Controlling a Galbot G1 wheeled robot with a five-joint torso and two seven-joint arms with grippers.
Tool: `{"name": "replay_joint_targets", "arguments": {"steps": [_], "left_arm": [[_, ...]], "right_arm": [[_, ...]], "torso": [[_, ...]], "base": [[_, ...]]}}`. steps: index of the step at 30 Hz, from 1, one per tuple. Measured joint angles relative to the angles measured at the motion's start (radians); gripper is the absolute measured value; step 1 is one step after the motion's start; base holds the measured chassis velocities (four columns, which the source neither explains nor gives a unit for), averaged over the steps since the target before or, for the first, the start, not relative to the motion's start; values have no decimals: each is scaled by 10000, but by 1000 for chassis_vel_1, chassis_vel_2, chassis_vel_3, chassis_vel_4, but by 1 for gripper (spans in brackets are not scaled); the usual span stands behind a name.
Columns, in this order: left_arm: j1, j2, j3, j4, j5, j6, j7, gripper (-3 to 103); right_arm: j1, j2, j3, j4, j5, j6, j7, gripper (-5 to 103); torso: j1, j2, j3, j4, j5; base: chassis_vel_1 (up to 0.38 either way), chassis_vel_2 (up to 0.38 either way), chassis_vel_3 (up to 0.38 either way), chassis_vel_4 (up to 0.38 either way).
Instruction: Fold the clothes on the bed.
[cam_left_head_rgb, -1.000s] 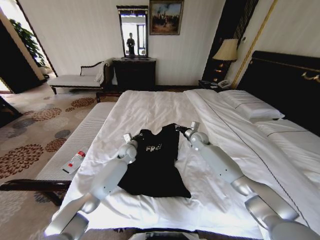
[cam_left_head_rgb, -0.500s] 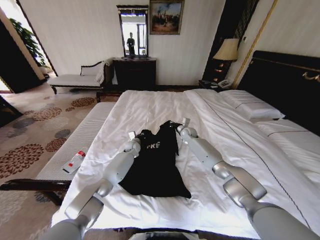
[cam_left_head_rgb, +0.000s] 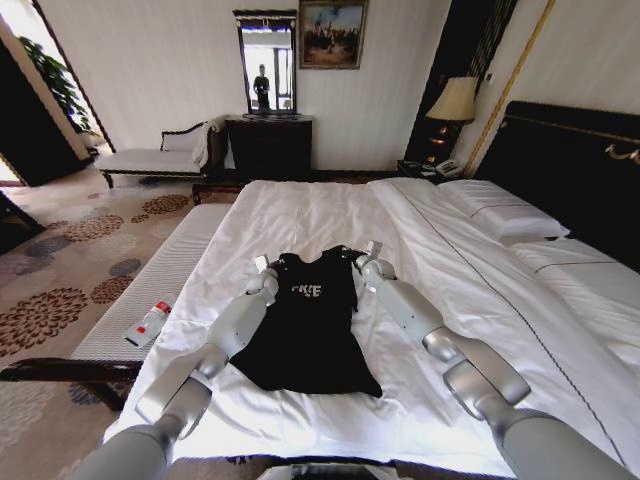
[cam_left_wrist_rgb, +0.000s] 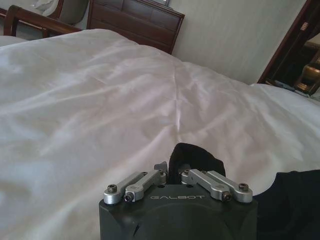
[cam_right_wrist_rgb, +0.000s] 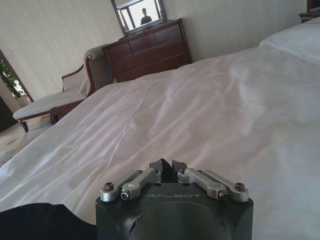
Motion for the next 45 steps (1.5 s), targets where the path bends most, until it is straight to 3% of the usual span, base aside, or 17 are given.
{"name": "replay_joint_targets", "arguments": {"steps": [1,2,5,7,13,15,19,21,23,26,31,32,35,37,39,45], "left_arm": [[-21,-2,-23,53,0,36,0,15],[-38,-1,-35,82,0,53,-1,15],[-158,22,-111,313,1,125,17,32],[-170,29,-115,338,1,129,21,32],[-336,249,-147,447,0,147,43,59],[-396,291,-147,487,-5,147,63,65],[-666,586,-144,615,-106,147,166,81],[-680,642,-138,613,-125,152,170,86],[-691,928,-58,507,-231,205,231,97],[-653,1135,-6,359,-326,259,258,99],[-73,1833,207,-774,-832,511,189,100],[300,2099,286,-1463,-1186,686,99,100],[499,2156,280,-1735,-1393,790,-22,100],[481,1982,146,-1494,-1740,1024,-146,100],[452,1942,139,-1412,-1778,1053,-138,100],[-16,1326,197,-179,-1979,1196,378,100]], "right_arm": [[-30,-20,-11,37,-9,-24,-11,13],[-49,-30,-15,60,-11,-39,-11,18],[-159,-124,-25,205,-9,-109,-11,34],[-166,-140,-26,223,-8,-118,-11,34],[-394,-428,21,584,48,-213,65,61],[-468,-484,39,663,53,-224,87,61],[-837,-788,179,1135,103,-325,224,83],[-882,-837,204,1199,110,-339,237,83],[-1040,-1029,284,1416,115,-378,269,93],[-1165,-1147,332,1549,116,-414,295,99],[-1545,-1479,494,1976,61,-462,363,100],[-1749,-1726,604,2272,-54,-466,372,100],[-2035,-1986,841,2727,-129,-486,393,100],[-2674,-2504,1478,3670,-199,-547,451,100],[-2784,-2578,1588,3821,-208,-549,462,100],[-4165,-3330,2895,5256,-158,-650,620,100]], "torso": [[0,0,0,1,-1],[0,0,0,1,-1],[1,0,0,1,0],[0,0,0,0,0],[0,0,0,2,-1],[0,0,0,2,0],[0,0,0,-1,2],[1,0,0,0,2],[0,0,0,1,-2],[0,1,0,1,2],[0,0,0,3,2],[0,1,-1,6,-1],[0,1,-1,7,1],[-2,1,-2,0,-1],[-1,0,-1,-3,-2],[-1,1,-1,0,3]], "base": [[0,0,0,0],[0,0,0,0],[0,0,0,0],[0,0,0,0],[0,0,0,0],[0,0,0,0],[0,0,0,0],[0,0,0,0],[0,0,0,0],[0,0,0,0],[0,0,0,0],[0,0,0,0],[0,0,0,0],[0,0,0,0],[0,0,0,0],[0,0,0,0]]}}
